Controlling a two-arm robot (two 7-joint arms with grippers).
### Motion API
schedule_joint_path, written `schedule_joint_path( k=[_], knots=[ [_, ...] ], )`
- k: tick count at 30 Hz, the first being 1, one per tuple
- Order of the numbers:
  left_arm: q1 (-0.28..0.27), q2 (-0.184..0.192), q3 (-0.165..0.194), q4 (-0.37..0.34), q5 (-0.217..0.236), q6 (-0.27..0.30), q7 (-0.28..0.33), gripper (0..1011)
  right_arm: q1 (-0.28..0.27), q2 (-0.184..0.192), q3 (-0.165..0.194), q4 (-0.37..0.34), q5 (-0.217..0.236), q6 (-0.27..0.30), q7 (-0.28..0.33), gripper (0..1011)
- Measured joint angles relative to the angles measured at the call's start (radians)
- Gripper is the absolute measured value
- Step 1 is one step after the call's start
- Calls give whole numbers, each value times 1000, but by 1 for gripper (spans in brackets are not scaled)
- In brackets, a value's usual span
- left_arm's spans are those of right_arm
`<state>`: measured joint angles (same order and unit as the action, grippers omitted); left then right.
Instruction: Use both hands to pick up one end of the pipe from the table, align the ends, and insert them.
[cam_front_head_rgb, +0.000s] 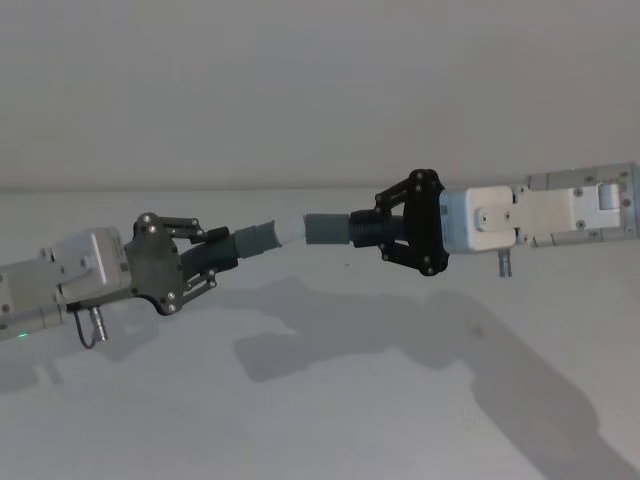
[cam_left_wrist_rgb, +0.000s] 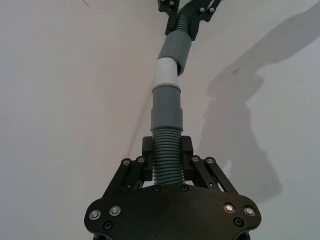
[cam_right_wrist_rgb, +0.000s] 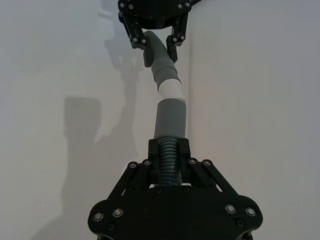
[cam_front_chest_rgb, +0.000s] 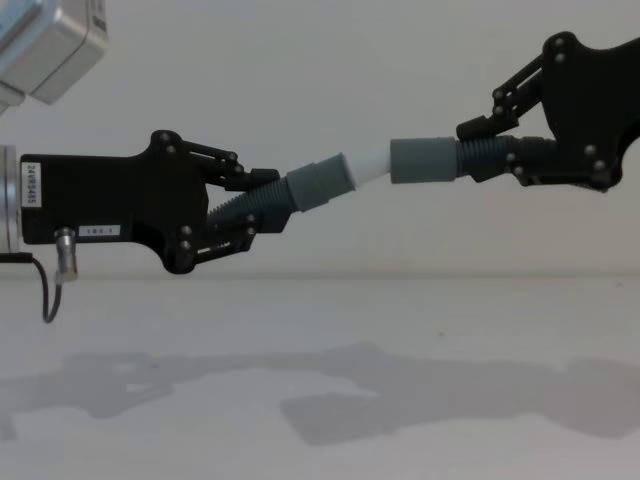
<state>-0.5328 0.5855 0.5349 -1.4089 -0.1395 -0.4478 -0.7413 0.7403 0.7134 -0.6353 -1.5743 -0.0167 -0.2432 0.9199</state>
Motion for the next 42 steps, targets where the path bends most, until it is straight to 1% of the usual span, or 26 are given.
schedule_joint_path(
  k=[42],
  knots=[
    [0, 0, 0, 0, 0, 0, 0, 290, 12, 28, -24, -25, 14, 30, -26, 204]
  ],
)
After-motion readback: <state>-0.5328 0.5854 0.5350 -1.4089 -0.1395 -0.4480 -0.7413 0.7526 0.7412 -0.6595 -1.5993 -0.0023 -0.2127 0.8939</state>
